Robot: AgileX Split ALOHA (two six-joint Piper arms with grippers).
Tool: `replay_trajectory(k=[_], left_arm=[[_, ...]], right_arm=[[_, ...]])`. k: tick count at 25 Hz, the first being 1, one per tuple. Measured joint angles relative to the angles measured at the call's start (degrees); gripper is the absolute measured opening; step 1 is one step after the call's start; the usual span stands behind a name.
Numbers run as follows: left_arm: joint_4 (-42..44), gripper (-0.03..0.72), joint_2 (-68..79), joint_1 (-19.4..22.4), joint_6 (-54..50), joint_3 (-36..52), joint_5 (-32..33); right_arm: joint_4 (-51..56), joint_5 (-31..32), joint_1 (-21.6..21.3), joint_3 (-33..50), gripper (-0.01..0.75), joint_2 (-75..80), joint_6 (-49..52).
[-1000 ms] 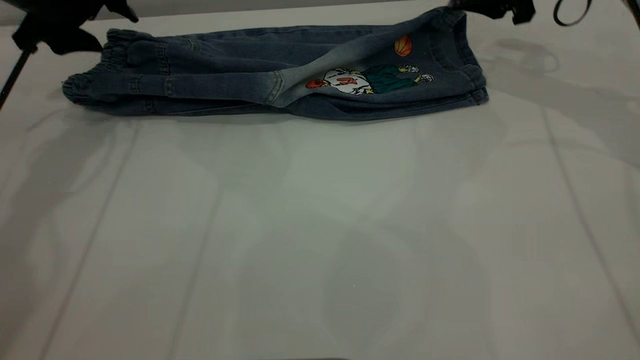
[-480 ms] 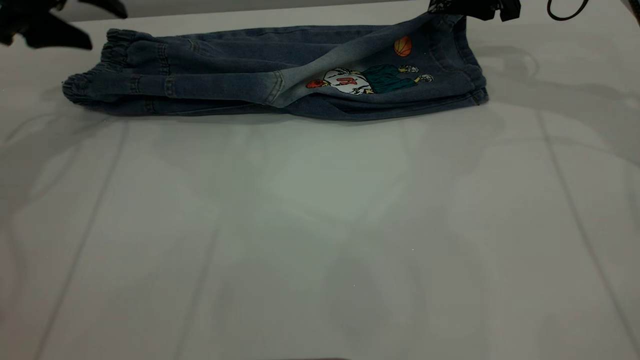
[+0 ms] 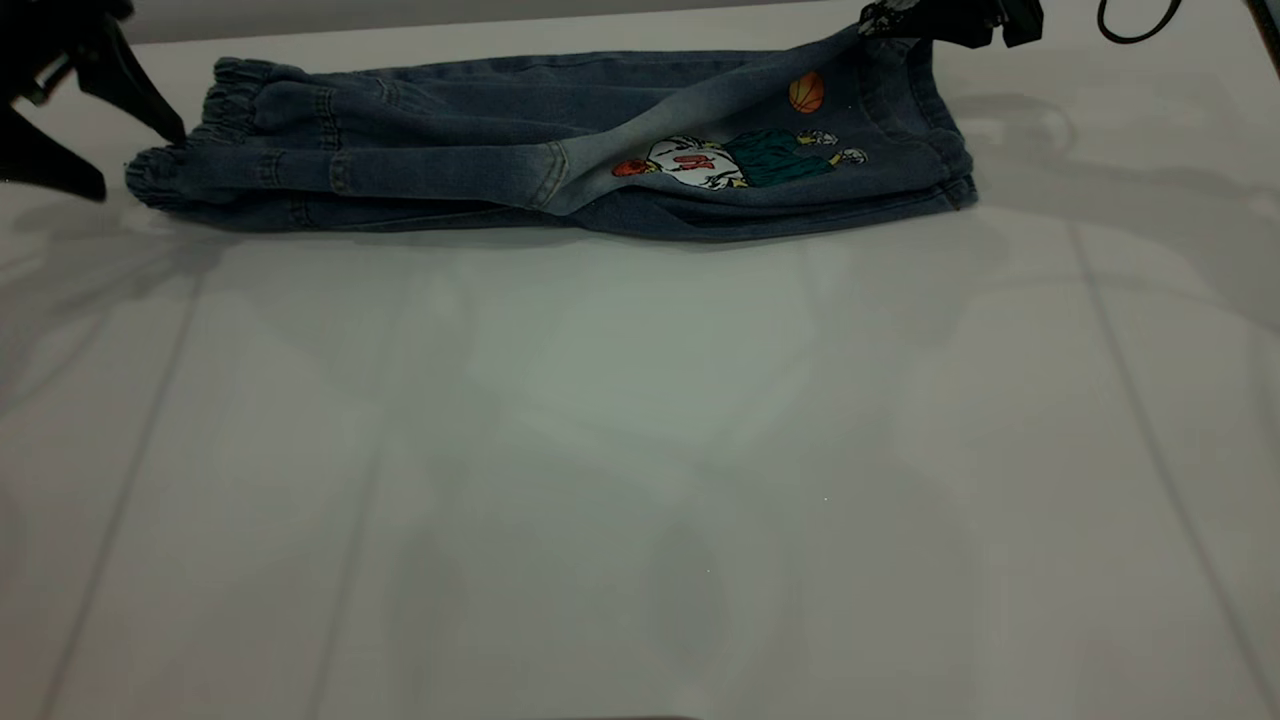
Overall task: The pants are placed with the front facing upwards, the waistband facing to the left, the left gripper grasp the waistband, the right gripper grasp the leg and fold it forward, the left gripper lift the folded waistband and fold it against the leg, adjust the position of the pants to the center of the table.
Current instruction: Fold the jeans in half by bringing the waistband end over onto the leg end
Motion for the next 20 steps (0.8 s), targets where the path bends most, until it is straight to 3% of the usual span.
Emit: replay_trajectory(k=[10, 20], left_arm=[[-5.0, 0.511, 6.2, 0.0, -0.3, -0.1, -4.5], [-9.5, 0.511, 5.9, 0.0, 6.1, -0.2, -0.6]], right_arm=[[-0.3, -0.1, 0.0, 0.0, 0.508, 0.0, -0.1], [-0.4, -0.3, 0.0, 0.0, 0.508, 0.0, -0.1]])
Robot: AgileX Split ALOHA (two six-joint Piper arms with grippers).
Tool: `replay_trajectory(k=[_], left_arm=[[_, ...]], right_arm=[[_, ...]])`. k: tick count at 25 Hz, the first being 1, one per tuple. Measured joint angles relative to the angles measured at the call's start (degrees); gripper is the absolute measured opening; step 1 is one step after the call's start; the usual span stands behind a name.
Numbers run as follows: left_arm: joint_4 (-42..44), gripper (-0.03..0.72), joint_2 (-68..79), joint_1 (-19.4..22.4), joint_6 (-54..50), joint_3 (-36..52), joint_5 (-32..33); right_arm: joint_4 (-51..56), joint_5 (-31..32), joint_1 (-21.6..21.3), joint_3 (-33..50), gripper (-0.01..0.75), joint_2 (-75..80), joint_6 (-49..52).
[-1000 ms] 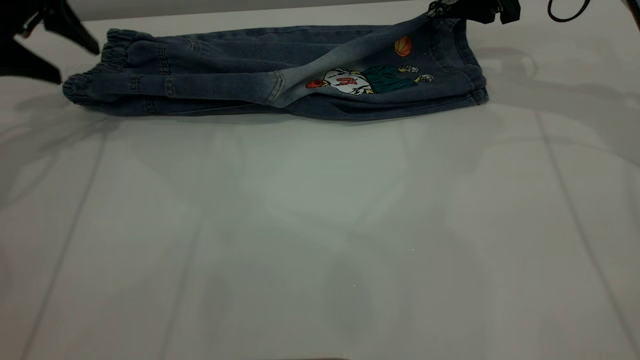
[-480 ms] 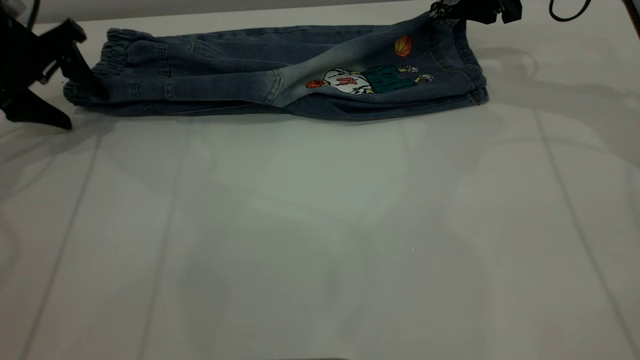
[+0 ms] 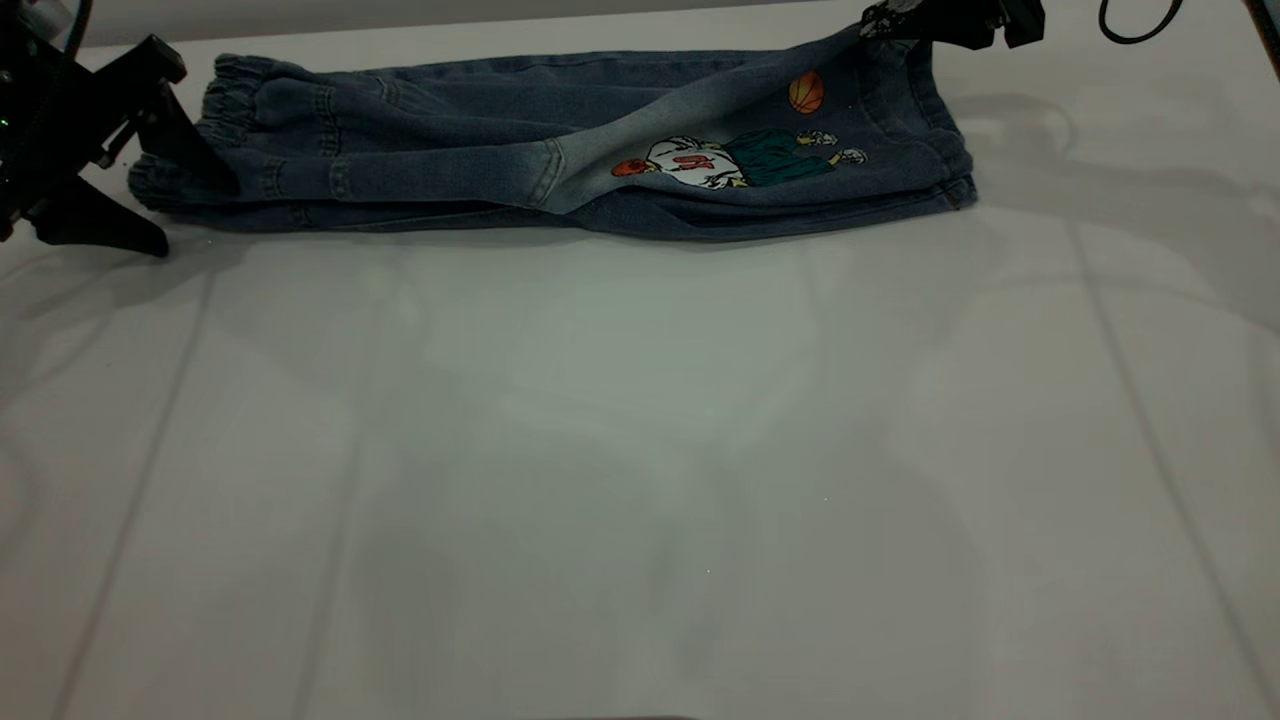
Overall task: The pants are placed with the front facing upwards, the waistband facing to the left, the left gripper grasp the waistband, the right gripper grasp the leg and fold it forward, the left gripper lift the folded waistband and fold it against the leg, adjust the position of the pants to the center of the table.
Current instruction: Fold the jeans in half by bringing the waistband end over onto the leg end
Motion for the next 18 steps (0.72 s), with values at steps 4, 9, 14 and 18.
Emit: replay_trajectory(k=[4, 9, 14, 18], left_arm=[[-0.1, 0.511, -0.9, 0.0, 0.4, 0.0, -1.6], [-3.0, 0.511, -0.3, 0.0, 0.6, 0.0, -6.8], [-8.2, 0.510, 2.9, 0.0, 2.9, -0.3, -7.7], [-16.6, 0.510, 3.9, -0.1, 10.4, -0.6, -8.0]], right_arm=[[0.0, -0.1, 0.0, 0.0, 0.508, 0.0, 0.0], [-0.3, -0.6, 0.0, 0.0, 0.508, 0.0, 0.0], [-1.0, -1.6, 0.0, 0.0, 0.508, 0.0, 0.0], [-1.7, -1.7, 0.0, 0.0, 0.508, 0.0, 0.0]])
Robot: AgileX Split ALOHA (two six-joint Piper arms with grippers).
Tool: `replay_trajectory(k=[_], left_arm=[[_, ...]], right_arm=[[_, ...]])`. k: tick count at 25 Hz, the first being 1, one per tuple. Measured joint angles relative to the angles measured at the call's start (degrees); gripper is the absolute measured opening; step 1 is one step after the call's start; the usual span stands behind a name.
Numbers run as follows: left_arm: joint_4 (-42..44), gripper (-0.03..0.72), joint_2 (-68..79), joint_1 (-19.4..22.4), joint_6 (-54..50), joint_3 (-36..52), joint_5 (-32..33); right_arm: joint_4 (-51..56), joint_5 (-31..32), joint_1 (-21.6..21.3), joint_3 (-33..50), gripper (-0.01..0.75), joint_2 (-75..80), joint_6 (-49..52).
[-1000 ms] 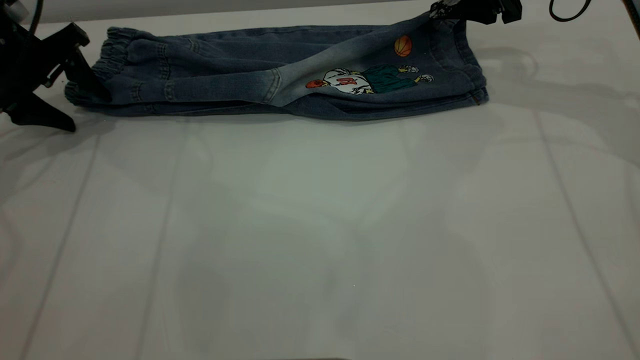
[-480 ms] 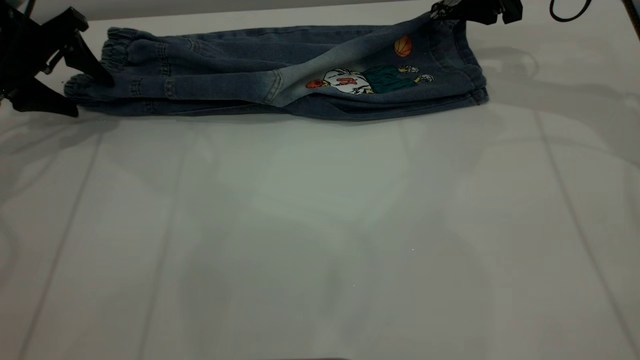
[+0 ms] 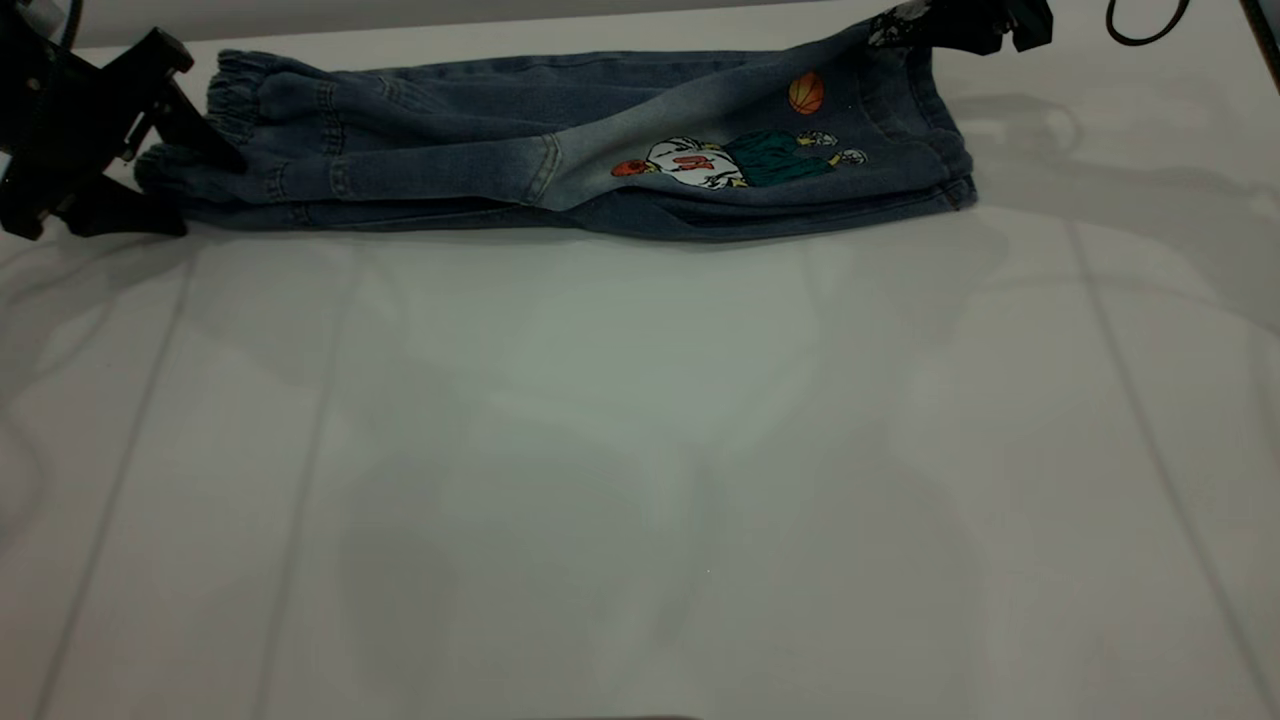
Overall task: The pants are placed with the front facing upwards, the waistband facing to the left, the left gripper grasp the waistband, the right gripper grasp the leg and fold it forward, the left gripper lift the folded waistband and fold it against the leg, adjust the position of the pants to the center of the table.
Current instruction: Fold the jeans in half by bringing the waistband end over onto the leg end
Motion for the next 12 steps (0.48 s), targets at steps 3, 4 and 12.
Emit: replay_trajectory(k=[3, 4, 12], left_arm=[[-7.9, 0.502, 0.6, -0.2, 8.3, 0.0, -0.9], [-10.8, 0.489, 0.8, -0.4, 10.2, 0.0, -1.1], [-20.9, 0.071, 2.9, -0.6, 17.2, 0.1, -1.2]], right_arm=[[0.0, 0.0, 0.0, 0.0, 0.508, 0.0, 0.0], [0.0, 0.0, 0.0, 0.0, 0.508, 0.0, 0.0], [-2.4, 0.0, 1.9, -1.7, 0.508, 0.0, 0.3]])
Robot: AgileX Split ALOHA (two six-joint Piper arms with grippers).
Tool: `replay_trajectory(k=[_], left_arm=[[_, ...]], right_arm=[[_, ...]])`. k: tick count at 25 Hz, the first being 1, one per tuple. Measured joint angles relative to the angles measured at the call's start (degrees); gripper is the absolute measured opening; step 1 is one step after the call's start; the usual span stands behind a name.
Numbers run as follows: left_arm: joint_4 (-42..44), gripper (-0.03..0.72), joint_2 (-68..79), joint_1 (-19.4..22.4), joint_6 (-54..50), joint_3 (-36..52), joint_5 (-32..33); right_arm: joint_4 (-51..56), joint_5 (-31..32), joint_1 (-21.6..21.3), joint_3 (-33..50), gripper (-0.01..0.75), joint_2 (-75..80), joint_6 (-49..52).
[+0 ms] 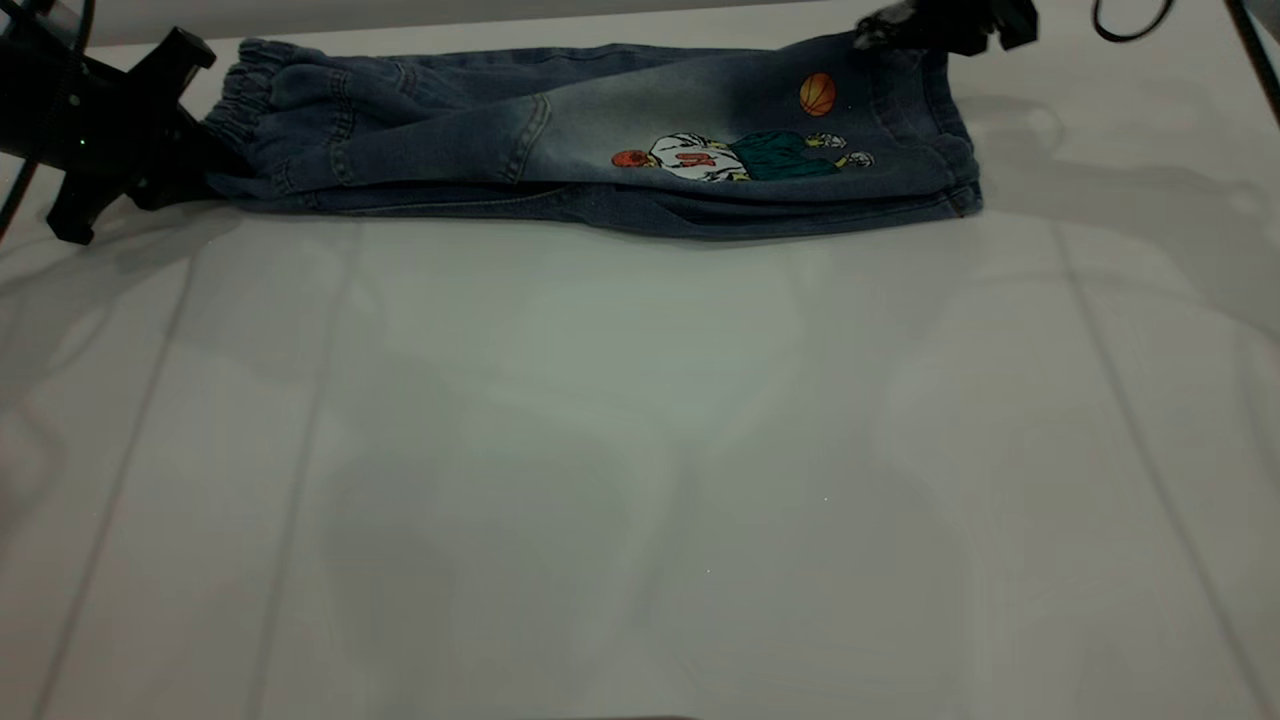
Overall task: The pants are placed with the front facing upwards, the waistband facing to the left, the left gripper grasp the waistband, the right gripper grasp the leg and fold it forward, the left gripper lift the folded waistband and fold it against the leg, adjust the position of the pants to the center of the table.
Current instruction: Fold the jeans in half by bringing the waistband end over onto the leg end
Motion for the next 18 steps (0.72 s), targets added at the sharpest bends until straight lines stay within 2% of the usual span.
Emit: replay_trajectory(k=[9, 18], left_arm=[[0.5, 0.057, -4.7, 0.0, 3.8, 0.4, 4.2], [6.7, 0.055, -15.5, -1.2, 4.0, 0.5, 13.7]], right_arm=[[-2.0, -9.1, 7.3, -3.4, 0.508, 0.0, 2.6], [-1.8, -16.4, 12.6, -5.6, 0.501, 1.1, 2.7]])
